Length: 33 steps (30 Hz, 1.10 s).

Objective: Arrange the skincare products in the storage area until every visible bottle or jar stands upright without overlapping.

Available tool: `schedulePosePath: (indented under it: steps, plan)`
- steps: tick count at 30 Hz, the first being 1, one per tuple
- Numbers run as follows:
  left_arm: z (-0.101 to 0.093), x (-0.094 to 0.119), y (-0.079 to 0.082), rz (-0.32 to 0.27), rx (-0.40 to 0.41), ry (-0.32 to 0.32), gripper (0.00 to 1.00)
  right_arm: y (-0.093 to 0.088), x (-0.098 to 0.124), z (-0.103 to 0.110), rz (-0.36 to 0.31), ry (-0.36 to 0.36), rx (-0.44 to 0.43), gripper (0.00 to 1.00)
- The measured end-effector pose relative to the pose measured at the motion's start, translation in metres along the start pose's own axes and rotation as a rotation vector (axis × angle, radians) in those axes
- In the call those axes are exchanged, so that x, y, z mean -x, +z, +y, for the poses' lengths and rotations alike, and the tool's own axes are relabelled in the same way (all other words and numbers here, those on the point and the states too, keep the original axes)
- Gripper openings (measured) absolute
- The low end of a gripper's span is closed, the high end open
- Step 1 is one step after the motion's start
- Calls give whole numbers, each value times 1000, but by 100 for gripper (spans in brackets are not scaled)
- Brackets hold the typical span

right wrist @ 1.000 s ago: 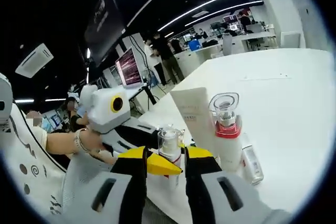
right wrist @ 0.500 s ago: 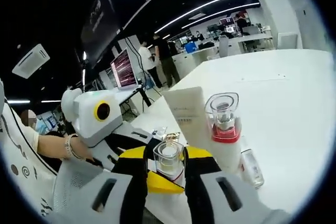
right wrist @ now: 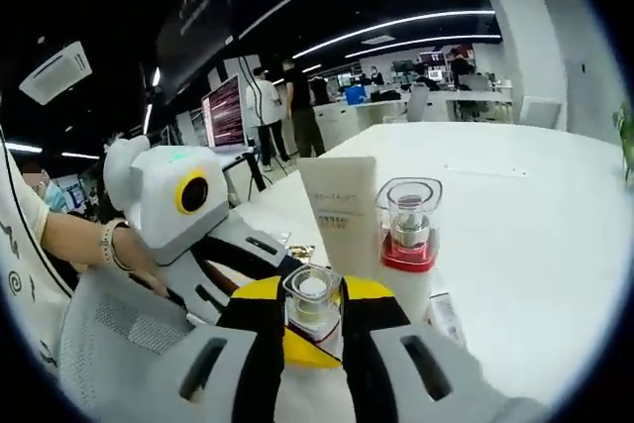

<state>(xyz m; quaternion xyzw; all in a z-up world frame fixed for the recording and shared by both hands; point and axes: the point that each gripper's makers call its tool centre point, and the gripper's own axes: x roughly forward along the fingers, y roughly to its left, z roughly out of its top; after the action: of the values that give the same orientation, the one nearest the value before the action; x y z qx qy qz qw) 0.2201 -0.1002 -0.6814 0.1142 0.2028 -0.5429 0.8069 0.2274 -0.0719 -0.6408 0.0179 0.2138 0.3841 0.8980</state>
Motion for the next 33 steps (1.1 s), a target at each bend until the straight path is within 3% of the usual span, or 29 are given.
schedulePosePath:
  steps: [6, 15, 23, 33]
  plan:
    - [5, -2, -8, 32, -112, 46, 26, 4, 2, -4, -15, -22, 35, 21]
    - [9, -4, -16, 73, -121, 40, 22, 2, 2, -7, -12, -47, 101, 21]
    - [14, -15, -25, 106, -145, 55, 21, -9, -1, -14, 32, -72, 130, 21]
    - [16, -22, -28, 83, -124, 60, 21, -13, -3, -19, 40, -83, 133, 21]
